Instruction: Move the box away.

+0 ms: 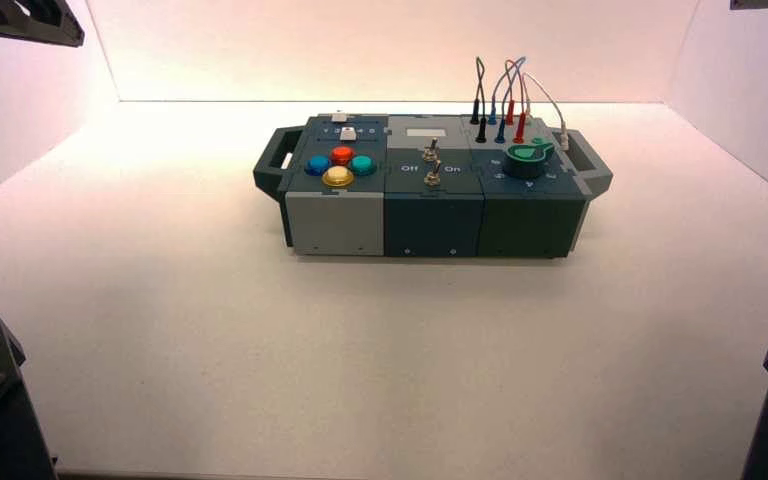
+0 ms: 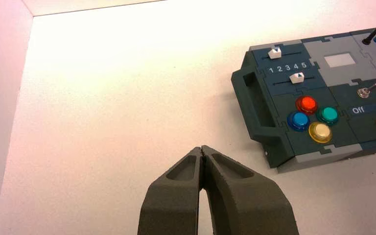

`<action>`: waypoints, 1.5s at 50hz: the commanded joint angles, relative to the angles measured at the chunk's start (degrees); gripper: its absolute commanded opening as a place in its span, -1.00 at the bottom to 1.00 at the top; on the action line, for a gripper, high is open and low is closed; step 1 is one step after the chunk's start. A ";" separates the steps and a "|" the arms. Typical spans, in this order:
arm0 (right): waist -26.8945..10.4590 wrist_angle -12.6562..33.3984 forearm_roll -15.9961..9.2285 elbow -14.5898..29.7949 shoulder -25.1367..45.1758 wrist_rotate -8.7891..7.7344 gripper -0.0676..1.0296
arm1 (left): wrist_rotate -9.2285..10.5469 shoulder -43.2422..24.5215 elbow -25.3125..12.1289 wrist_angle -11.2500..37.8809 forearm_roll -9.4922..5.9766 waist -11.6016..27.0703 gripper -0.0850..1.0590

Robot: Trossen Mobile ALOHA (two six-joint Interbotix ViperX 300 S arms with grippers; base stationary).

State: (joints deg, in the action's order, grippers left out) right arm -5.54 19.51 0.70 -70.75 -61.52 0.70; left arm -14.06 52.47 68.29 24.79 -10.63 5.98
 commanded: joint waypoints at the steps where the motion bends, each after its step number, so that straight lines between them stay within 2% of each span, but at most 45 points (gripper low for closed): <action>1: -0.09 -0.62 -0.09 0.62 0.53 0.09 -0.82 | -0.09 -0.88 -0.97 -0.53 0.09 0.09 -0.91; 20: 0.00 0.35 -0.18 1.05 0.09 0.09 -0.82 | 0.09 -1.14 -1.32 0.53 -0.18 0.18 -0.91; 32: -0.09 8.35 -0.26 5.36 0.79 0.09 -0.92 | 0.35 -1.41 -6.86 9.67 -0.35 0.18 -0.91; 33: -0.09 10.20 -0.26 6.94 1.58 0.09 -0.92 | 0.53 -1.93 -9.32 12.83 -0.35 0.09 -0.91; 36: 0.00 11.95 -0.18 8.70 3.08 0.09 -0.92 | 0.53 -3.08 -11.87 16.61 -0.26 0.09 -0.91; 41: -0.09 14.41 -0.09 11.25 7.03 0.09 -0.92 | 0.53 -7.65 -16.52 24.43 -0.18 0.09 -0.91; 50: -0.09 20.30 -0.26 16.87 17.23 0.09 -0.92 | 0.09 -19.25 -22.85 32.78 -0.18 0.09 -0.91; 58: -0.09 26.37 -0.35 21.71 26.72 -0.44 -0.92 | -0.18 -29.36 -24.79 33.40 -0.53 0.70 -0.91; 64: -0.26 27.69 -0.70 22.32 30.59 -1.41 -0.92 | -1.32 -32.78 -24.52 31.73 -0.88 2.55 -0.91; 66: -0.53 27.95 -1.32 22.06 34.54 -2.64 -0.92 | -1.58 -34.89 -23.99 29.53 -1.32 5.36 -0.91; 75: -1.67 27.95 -1.41 21.71 39.46 -3.87 -0.92 | -1.58 -38.41 -24.35 28.04 -1.41 6.24 -0.91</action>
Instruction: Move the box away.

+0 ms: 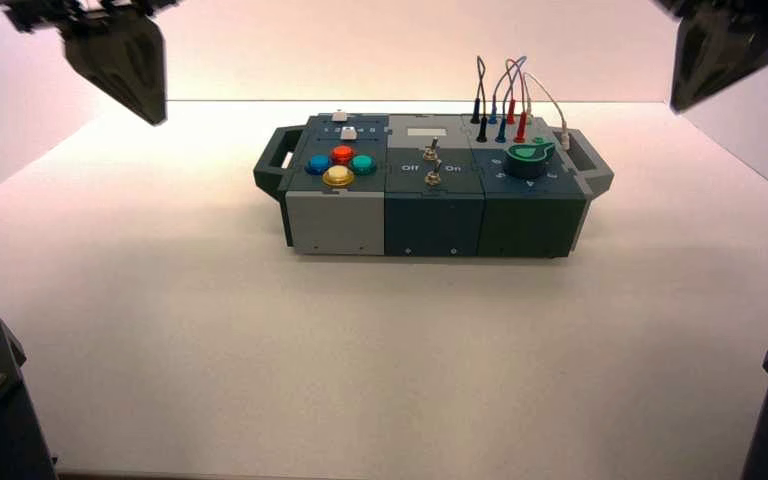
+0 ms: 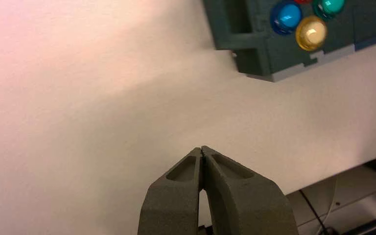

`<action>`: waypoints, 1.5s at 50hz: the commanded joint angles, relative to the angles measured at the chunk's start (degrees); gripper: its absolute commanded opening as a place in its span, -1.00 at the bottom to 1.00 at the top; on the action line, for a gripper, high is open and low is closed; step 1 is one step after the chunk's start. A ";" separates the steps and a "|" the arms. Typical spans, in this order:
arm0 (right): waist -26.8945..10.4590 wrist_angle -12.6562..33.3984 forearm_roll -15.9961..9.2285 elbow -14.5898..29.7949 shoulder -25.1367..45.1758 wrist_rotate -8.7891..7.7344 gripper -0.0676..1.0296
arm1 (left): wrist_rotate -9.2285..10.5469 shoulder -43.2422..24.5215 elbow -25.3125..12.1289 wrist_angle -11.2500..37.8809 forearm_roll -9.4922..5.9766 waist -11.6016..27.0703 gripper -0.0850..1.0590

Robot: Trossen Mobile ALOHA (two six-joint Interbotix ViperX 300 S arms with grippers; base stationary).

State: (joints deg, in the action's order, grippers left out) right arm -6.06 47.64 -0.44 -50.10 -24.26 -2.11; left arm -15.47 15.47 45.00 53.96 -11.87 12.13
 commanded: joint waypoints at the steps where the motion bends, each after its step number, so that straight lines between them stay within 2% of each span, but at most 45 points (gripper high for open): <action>1: -1.41 -0.18 -0.18 1.05 2.90 -1.23 -0.92 | -0.26 -1.93 -1.14 -1.41 -0.09 0.09 -0.91; 11: -3.87 -0.35 -0.26 1.93 9.93 -2.37 -0.91 | -0.35 -7.56 -2.72 -3.87 -0.18 0.53 -0.91; 20: -5.80 -1.14 -0.26 2.37 13.71 -2.46 -0.91 | -0.26 -11.25 -2.99 -7.29 -0.18 1.14 -0.91; 27: -5.80 -1.23 -0.26 3.52 15.47 -2.81 -0.91 | -0.26 -14.06 -4.22 -7.29 -0.53 2.46 -0.91; 35: -5.80 -1.49 -0.18 4.13 17.49 -3.08 -0.91 | -0.26 -16.26 -5.62 -7.47 -1.58 5.89 -0.91; 41: -5.80 -1.93 -0.26 4.22 18.63 -3.25 -0.91 | 0.70 -18.28 -7.29 -7.82 -1.85 8.00 -0.91; 47: -5.80 -2.37 -0.26 4.31 19.51 -3.25 -0.91 | 2.29 -19.69 -8.70 -7.91 -1.93 8.17 -0.91; 53: -5.80 -2.72 -0.09 4.39 20.48 -3.25 -0.91 | 2.37 -20.39 -9.32 -8.00 -1.93 8.44 -0.91; 62: -5.80 -2.90 -0.18 6.59 23.20 -5.10 -0.91 | 2.37 -21.80 -10.28 -8.00 -1.93 8.53 -0.91; 68: -5.89 -2.90 -0.18 8.09 24.87 -5.54 -0.91 | 2.46 -22.76 -10.37 -8.00 -2.02 9.05 -0.91; 75: -5.89 -2.90 -0.26 9.58 26.72 -5.63 -0.91 | 2.46 -23.73 -10.37 -8.61 -3.43 10.02 -0.91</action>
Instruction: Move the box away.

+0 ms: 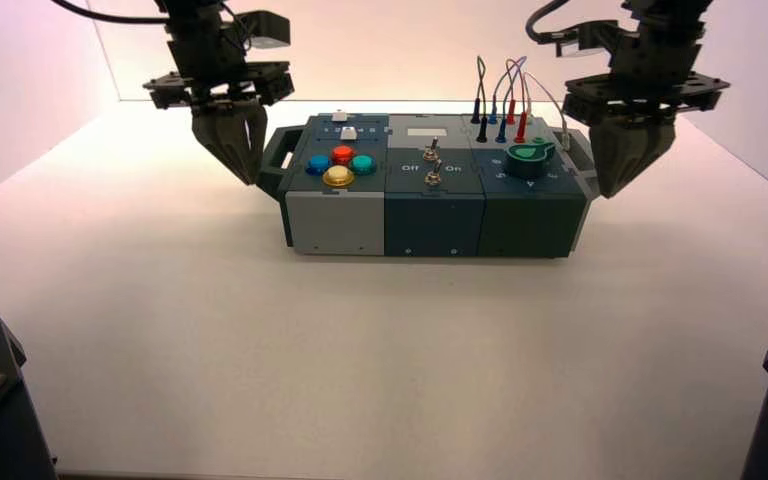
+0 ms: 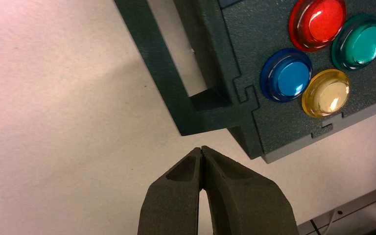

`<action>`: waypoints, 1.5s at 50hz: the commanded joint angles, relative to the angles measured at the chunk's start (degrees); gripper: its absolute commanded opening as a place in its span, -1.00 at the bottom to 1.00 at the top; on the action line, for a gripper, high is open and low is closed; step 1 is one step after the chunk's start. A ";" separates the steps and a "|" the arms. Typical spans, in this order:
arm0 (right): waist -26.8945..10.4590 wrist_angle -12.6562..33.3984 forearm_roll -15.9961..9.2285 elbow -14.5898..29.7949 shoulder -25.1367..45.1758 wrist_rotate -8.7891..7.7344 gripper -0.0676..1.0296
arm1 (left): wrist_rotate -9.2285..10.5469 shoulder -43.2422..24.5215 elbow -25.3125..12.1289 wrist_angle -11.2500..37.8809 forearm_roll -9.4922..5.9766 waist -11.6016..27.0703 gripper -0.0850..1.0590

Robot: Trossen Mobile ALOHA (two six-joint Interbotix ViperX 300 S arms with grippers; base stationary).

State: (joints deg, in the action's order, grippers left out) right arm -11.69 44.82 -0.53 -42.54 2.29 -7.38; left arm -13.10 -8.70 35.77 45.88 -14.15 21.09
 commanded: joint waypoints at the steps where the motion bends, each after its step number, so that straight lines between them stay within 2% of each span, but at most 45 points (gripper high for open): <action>1: -0.26 -0.09 -0.18 2.11 0.35 -0.35 -0.91 | 0.09 0.26 -1.23 -0.62 -1.41 1.32 -0.91; 9: -0.35 -0.26 -0.18 2.72 1.23 -0.44 -0.91 | 0.09 -0.53 -1.32 -2.37 -2.20 2.90 -0.91; 15: -0.79 -1.23 -0.26 3.52 1.85 -1.58 -0.91 | 0.09 -1.76 -2.64 -3.34 -2.29 2.99 -0.91; 22: -2.20 -2.72 -0.35 4.83 2.72 -3.25 -0.91 | -0.35 -3.43 -5.36 -4.92 -2.20 2.90 -0.91; 34: -4.39 -5.10 -0.26 7.65 4.66 -3.96 -0.91 | -0.44 -5.10 -9.93 -4.83 -1.93 2.99 -0.91; 56: -4.83 -9.84 -0.18 12.66 8.09 -3.78 -0.91 | -1.32 -7.12 -13.45 -5.71 -0.88 2.90 -0.91; 63: -4.83 -12.22 -0.18 12.92 8.44 -3.60 -0.91 | -2.37 -8.44 -14.94 -6.94 -0.53 2.99 -0.91; 75: -4.75 -11.34 -0.18 12.74 7.56 -3.52 -0.91 | -2.55 -8.44 -16.26 -6.50 -0.26 2.64 -0.91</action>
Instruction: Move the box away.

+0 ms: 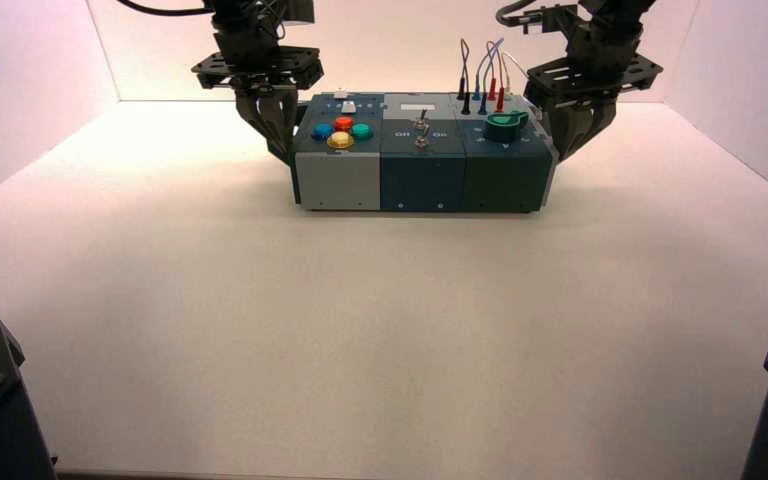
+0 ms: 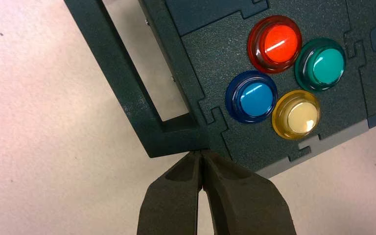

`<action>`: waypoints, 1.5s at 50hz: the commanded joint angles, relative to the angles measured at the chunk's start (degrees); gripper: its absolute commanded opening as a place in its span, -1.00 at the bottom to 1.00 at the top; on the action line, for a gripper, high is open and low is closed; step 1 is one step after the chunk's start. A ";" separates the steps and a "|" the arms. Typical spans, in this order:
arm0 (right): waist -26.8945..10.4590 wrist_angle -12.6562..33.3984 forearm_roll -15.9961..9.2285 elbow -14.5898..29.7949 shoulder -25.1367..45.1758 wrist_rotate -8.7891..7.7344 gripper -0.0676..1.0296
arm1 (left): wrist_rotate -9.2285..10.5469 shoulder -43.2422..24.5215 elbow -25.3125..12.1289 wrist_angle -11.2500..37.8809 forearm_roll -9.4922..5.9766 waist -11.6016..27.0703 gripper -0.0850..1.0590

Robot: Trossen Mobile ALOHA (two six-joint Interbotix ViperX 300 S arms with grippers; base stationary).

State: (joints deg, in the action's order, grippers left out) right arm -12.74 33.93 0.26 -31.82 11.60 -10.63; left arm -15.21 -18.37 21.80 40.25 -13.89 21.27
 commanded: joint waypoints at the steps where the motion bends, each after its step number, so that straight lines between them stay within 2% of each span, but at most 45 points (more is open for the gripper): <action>1: -3.69 0.00 -0.97 1.93 -2.11 -0.18 -0.91 | -0.44 1.49 -2.29 -0.79 -0.53 2.46 -0.91; 15: -3.69 5.89 -0.97 -0.70 -9.58 0.18 -0.91 | -0.35 10.63 0.62 2.81 0.09 2.02 -0.91; 28: -3.69 5.36 -1.14 -6.06 -18.90 0.18 -0.91 | -0.44 20.57 6.24 3.78 0.26 1.67 -0.91; 35: -3.69 2.72 -1.58 -10.20 -24.87 0.26 -0.91 | -0.79 25.58 10.55 0.00 0.53 1.67 -0.91; 38: -3.52 0.62 -1.76 -12.13 -27.33 0.44 -0.91 | -1.41 27.69 12.92 -3.78 0.79 1.67 -0.91; 41: -3.25 -2.72 -1.85 -15.03 -29.79 0.62 -0.91 | -2.55 29.97 16.26 -9.58 0.97 1.67 -0.91; 44: -3.25 -4.13 -1.76 -16.08 -30.23 0.62 -0.91 | -3.16 30.67 17.14 -11.07 1.05 1.67 -0.91; 57: -3.25 -7.03 -1.85 -16.08 -29.79 0.62 -0.91 | -4.39 30.67 17.49 -12.48 1.58 1.67 -0.91; 64: -3.25 -6.77 -1.85 -15.56 -30.15 0.62 -0.91 | -4.39 31.20 17.49 -12.57 2.11 1.67 -0.91; 75: -3.25 -6.42 -1.76 -15.56 -30.06 0.62 -0.91 | -4.39 30.85 17.23 -12.57 2.11 1.67 -0.91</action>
State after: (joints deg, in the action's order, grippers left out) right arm -16.08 27.60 -1.32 -48.69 -17.67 -10.11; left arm -19.34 11.34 40.08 28.13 -11.87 22.85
